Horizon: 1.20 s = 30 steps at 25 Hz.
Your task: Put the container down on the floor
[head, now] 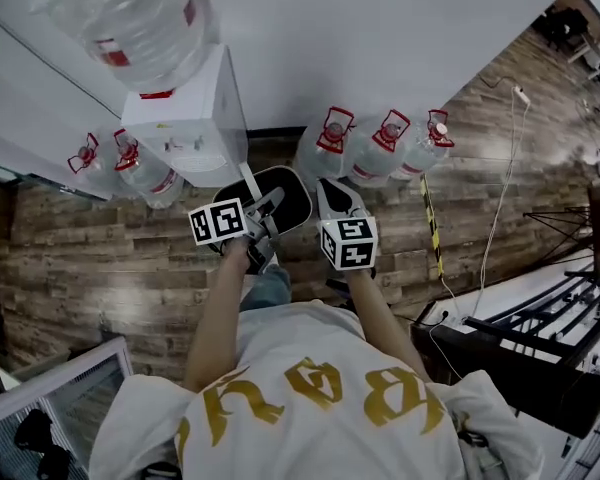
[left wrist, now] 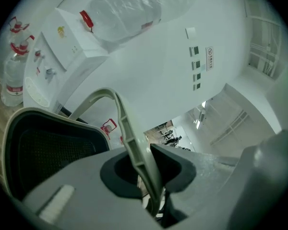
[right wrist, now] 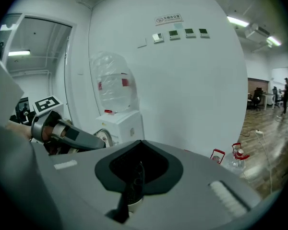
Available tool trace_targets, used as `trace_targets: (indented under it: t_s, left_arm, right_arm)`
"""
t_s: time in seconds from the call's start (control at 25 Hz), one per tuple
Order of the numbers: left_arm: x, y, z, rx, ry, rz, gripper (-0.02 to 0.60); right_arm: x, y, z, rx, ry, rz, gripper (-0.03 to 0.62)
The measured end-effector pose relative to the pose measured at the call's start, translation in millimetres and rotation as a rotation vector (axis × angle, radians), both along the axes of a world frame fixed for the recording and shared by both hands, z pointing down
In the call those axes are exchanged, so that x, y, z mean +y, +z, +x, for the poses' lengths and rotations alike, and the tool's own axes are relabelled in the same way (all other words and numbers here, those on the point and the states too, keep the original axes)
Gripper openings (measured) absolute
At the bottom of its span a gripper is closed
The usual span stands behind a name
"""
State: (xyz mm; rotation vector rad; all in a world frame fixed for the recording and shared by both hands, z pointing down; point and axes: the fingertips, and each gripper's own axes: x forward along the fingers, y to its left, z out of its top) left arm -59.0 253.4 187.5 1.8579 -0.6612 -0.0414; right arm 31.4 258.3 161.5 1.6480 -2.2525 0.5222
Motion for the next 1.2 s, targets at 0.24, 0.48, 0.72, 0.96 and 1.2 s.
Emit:
trace_targets:
  t_s: [0.24,0.48,0.72,0.96,1.2]
  left_arm:
    - [-65,11,18,-0.009,0.115,-0.010,0.054]
    - [-114,16,33,-0.020,0.217,0.013,0.054]
    - [-148,21,41,-0.035,0.258,0.010,0.054]
    - [-172,34,47,-0.055,0.279,0.000,0.054]
    - [-190,55,53,-0.078,0.287,-0.024,0.054]
  right_arm:
    - [-61,4,4,0.016,0.068,-0.028,0.028]
    - [-111,-1,13,-0.020,0.135,-0.023,0.028]
    - [-145,-8,21,0.002,0.151,-0.010,0.028]
    - [-164,23,20,-0.002,0.142,-0.061,0.027]
    - [-186,50,17,0.006,0.104,-0.102,0.027]
